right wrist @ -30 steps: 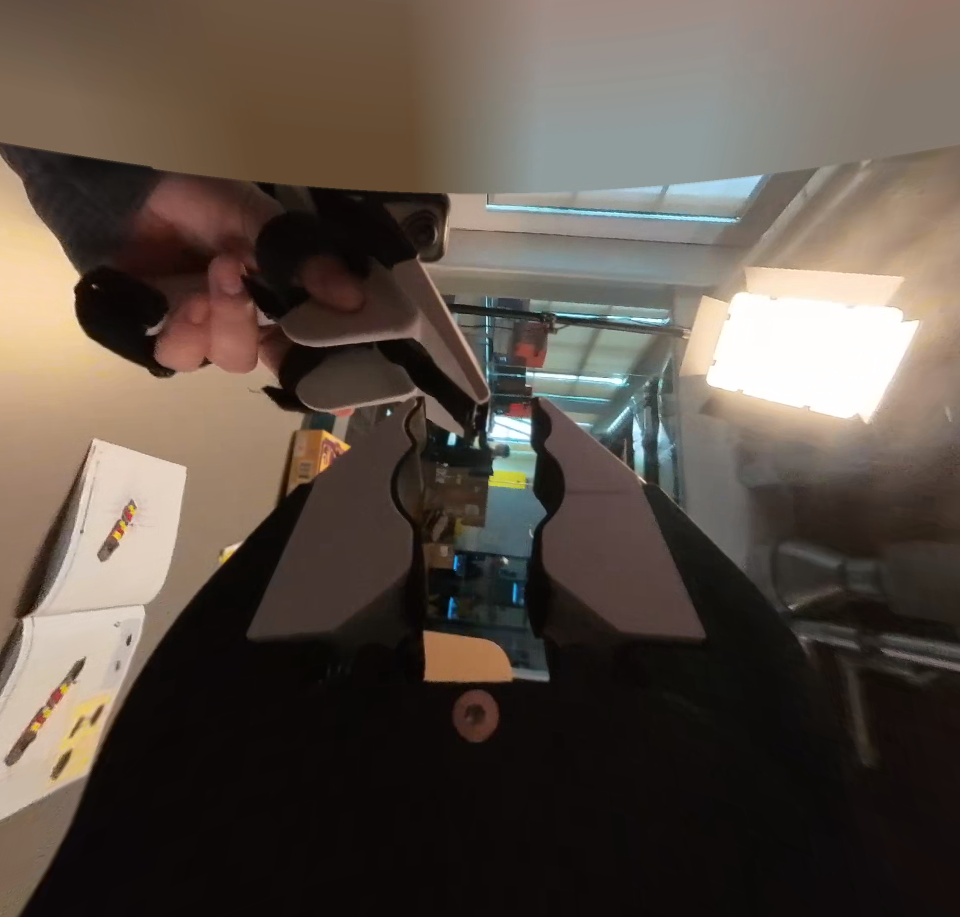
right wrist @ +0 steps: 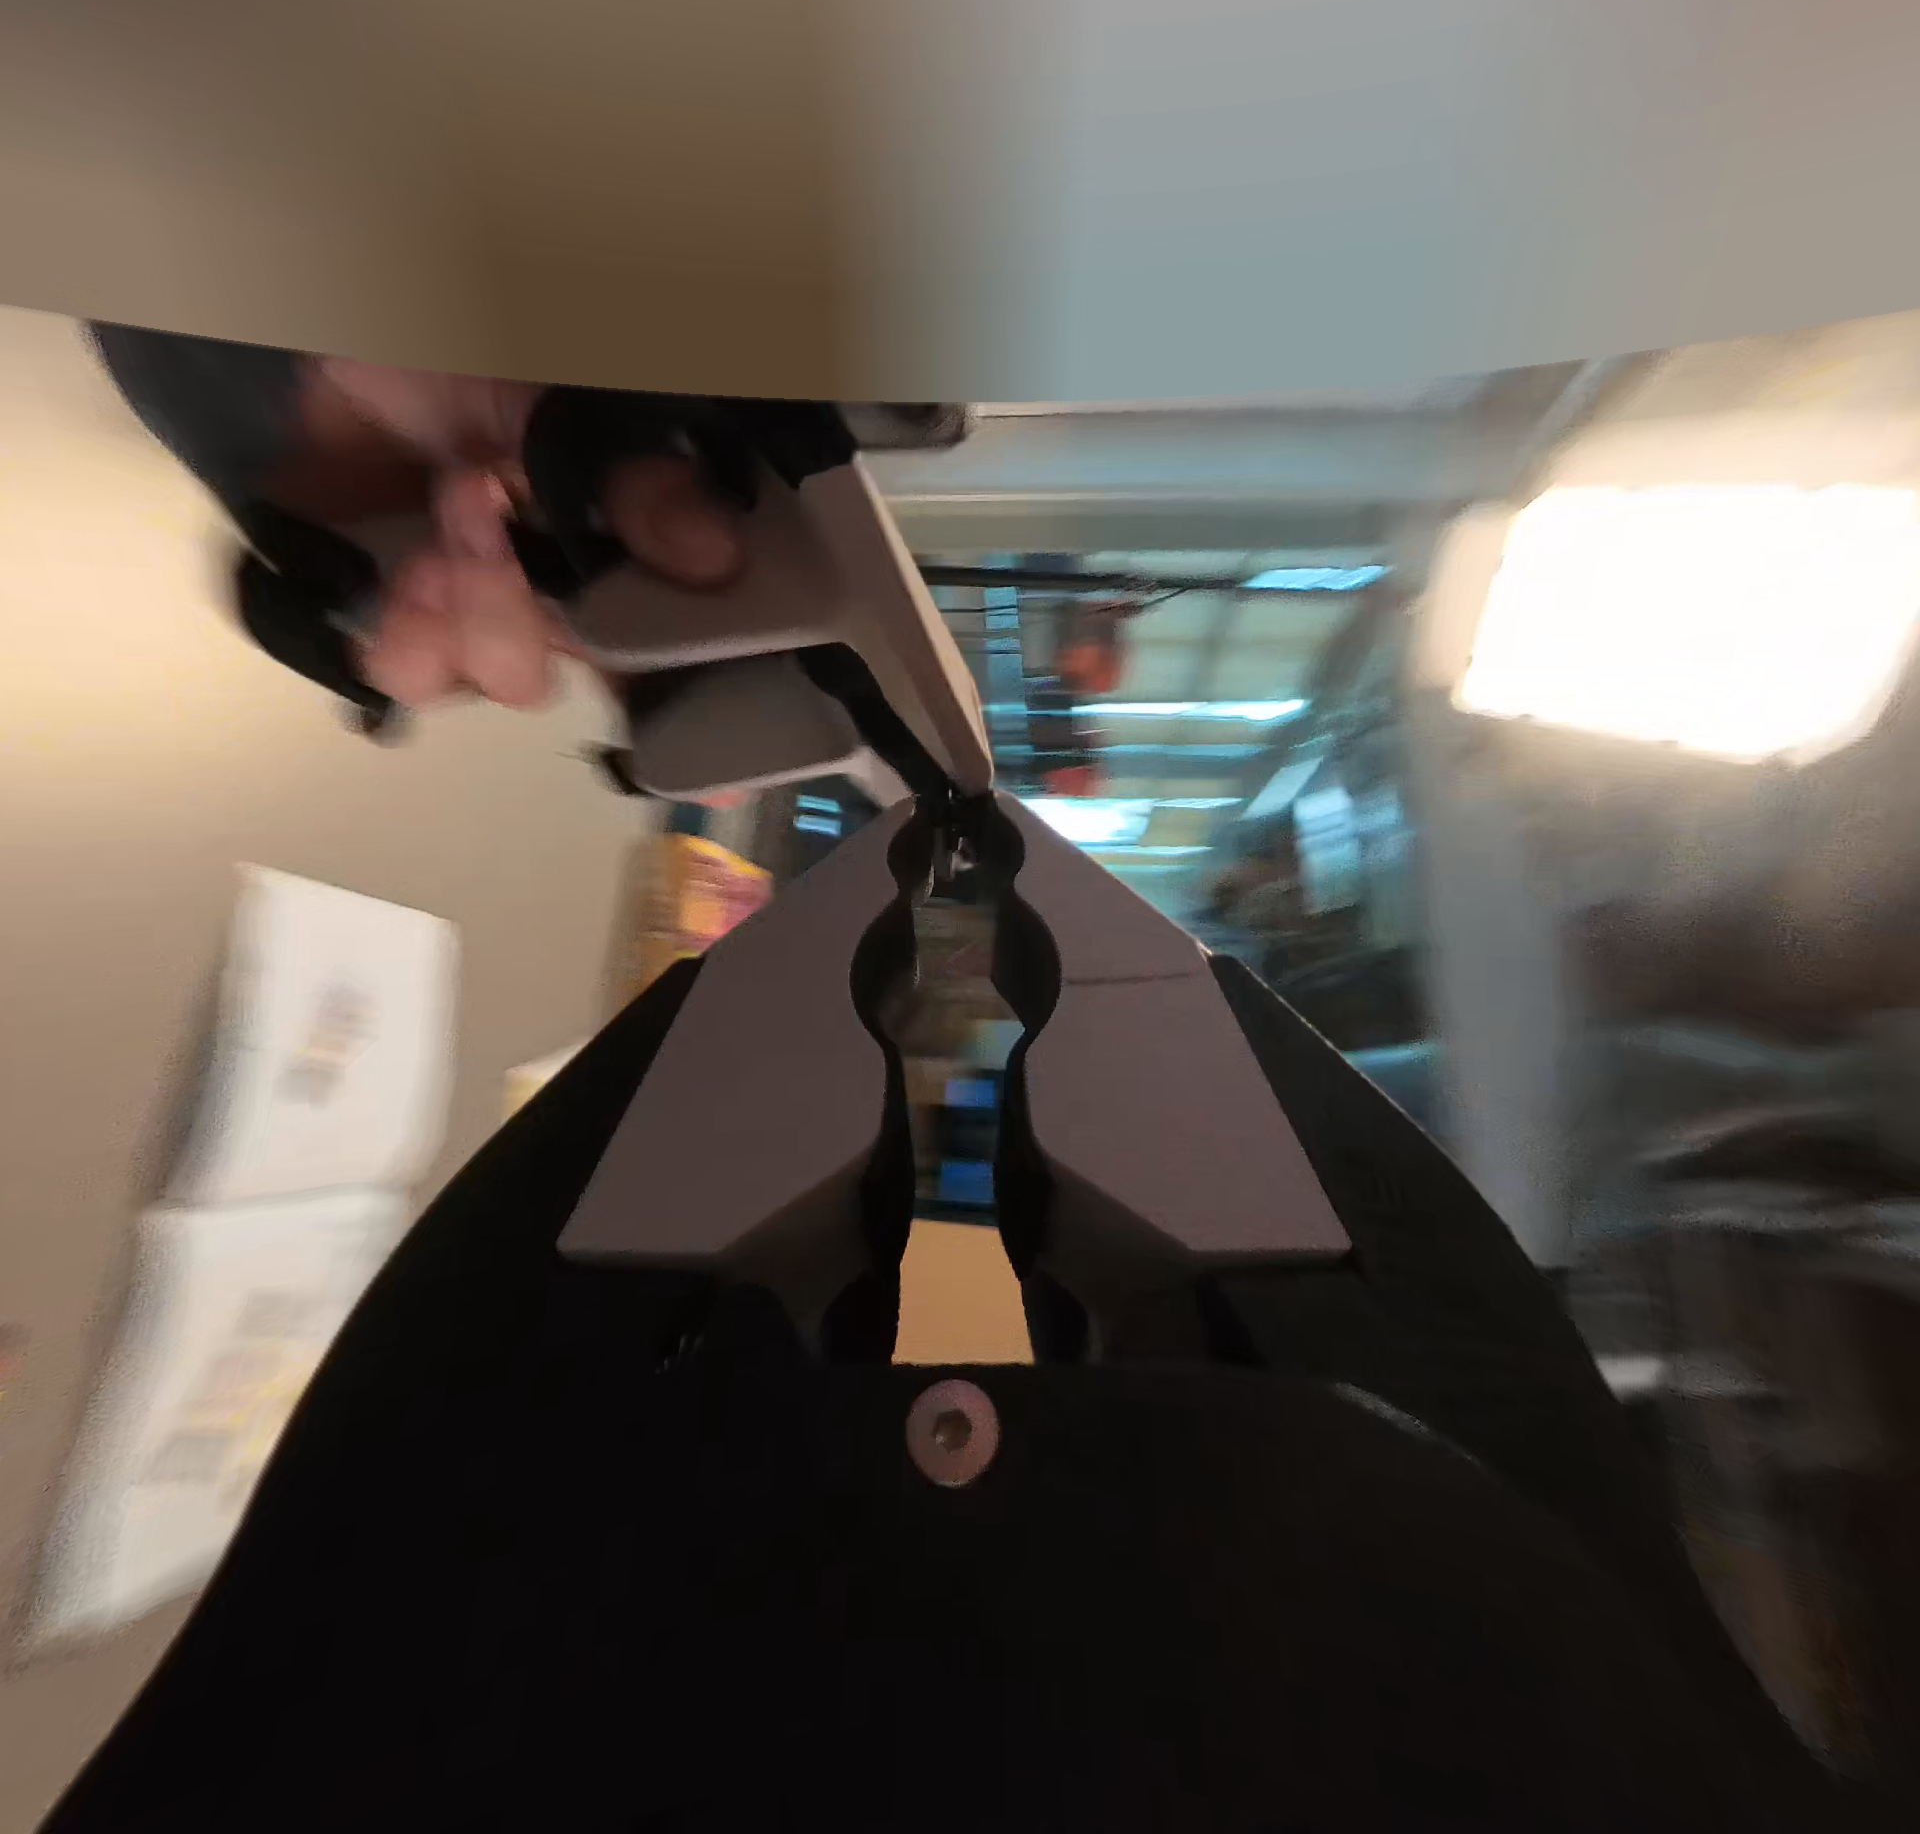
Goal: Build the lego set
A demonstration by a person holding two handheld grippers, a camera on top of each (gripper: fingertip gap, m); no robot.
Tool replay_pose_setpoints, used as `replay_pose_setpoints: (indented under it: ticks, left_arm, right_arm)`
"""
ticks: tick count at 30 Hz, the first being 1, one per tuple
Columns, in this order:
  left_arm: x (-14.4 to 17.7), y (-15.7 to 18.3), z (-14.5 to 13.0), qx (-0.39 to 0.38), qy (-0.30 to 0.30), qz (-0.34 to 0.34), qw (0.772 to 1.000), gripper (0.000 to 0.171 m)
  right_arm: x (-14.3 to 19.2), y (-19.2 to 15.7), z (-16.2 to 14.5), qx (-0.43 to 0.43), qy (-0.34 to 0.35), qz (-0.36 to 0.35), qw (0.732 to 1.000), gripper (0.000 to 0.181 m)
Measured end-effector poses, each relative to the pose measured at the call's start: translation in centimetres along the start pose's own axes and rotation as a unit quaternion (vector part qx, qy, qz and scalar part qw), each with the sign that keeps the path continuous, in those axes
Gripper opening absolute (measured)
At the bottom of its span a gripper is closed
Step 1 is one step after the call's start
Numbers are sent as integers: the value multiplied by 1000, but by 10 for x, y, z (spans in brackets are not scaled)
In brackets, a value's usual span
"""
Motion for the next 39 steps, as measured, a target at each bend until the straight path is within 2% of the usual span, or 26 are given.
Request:
replay_pose_setpoints:
  ticks: [1, 2, 4, 7, 9, 12, 14, 16, 19, 24, 28, 30, 39]
  left_arm:
    - [1, -3, 1, -33, -11, 11, 999, 18]
    - [3, -6, 5, -69, -16, 22, 997, 26]
    - [4, -4, 11, -151, -43, 24, 987, 28]
    - [6, -2, 0, -269, -136, 2, 953, 27]
    - [8, -7, -8, -318, -182, 5, 930, 26]
    - [11, -7, -7, -383, -183, 19, 905, 12]
    - [10, -2, -7, -402, -178, 11, 898, 6]
    - [10, -3, -10, -437, -192, 17, 879, 2]
    - [10, -3, -13, -500, -206, 26, 841, 3]
    - [11, 1, -16, -554, -222, 28, 802, 0]
    - [11, 6, -15, -583, -214, 19, 783, 0]
    - [10, 10, -15, -587, -212, 11, 782, 0]
    - [10, 14, -17, -546, -200, -14, 813, 0]
  right_arm:
    - [0, -1, -2, -31, 3, 9, 999, 5]
    - [1, -3, -5, -57, 3, 21, 998, 5]
    - [3, -3, -8, -99, 6, 31, 995, 6]
    - [6, -2, -10, -141, 14, 38, 989, 6]
    - [7, -2, -11, -153, 16, 40, 987, 6]
    - [8, -3, -12, -155, 14, 43, 987, 6]
    - [9, -4, -12, -153, 13, 44, 987, 6]
    - [9, -4, -10, -151, 16, 46, 987, 6]
    - [10, -5, -8, -147, 19, 51, 988, 6]
    - [11, -7, 0, -141, 31, 63, 988, 6]
    - [12, -8, 3, -128, 29, 72, 989, 6]
    - [12, -9, 4, -124, 31, 77, 989, 6]
    - [13, -9, 8, -124, 49, 80, 988, 7]
Point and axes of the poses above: each gripper's, where its closed fingertips meet, x back along the fingers, z out of its top, y = z × x across the jaws, the point moved 1 cm from there along x, back along the fingers, and after that the axes turned 2 degrees about -z, right-handed, at the moved point
